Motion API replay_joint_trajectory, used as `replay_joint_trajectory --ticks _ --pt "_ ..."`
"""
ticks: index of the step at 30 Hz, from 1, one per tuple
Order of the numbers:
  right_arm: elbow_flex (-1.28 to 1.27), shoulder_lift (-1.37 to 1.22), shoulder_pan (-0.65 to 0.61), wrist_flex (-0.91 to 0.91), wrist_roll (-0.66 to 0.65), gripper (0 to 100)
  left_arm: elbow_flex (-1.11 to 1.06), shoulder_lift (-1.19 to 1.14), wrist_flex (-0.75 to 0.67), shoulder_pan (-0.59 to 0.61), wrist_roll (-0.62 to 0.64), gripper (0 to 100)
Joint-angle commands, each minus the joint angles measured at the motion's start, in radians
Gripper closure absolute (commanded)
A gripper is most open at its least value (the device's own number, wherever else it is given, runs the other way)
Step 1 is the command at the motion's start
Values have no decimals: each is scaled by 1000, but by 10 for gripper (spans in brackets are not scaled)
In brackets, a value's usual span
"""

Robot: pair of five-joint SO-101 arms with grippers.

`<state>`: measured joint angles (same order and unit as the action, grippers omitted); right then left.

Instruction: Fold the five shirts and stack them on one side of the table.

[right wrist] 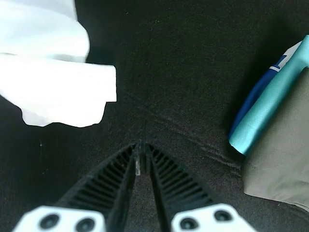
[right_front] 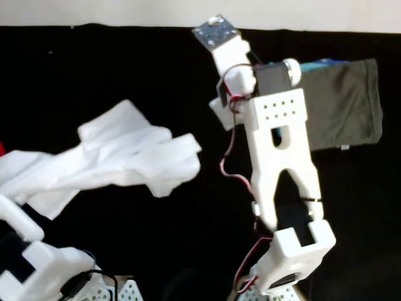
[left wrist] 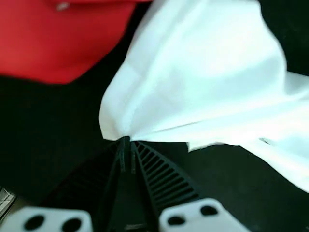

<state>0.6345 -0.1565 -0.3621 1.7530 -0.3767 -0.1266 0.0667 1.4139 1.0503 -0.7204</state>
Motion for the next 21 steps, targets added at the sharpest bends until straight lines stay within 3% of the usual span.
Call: replay_joint_trajectory --ticks 1,7,13,16,19,21 --pt "4 53 -4 7 -5 992 -5 102 60 41 -86 991" --pt "4 53 -53 7 -5 992 -90 116 89 110 -215 991" --pt "4 53 -62 7 -5 992 -323 116 -169 171 -319 986" --pt "4 53 -62 7 -5 992 -390 116 -288 170 -328 919" --pt "4 53 -62 7 -5 992 -397 120 -325 157 -328 825" --pt "4 53 -62 7 -5 992 -390 127 -324 151 -327 817"
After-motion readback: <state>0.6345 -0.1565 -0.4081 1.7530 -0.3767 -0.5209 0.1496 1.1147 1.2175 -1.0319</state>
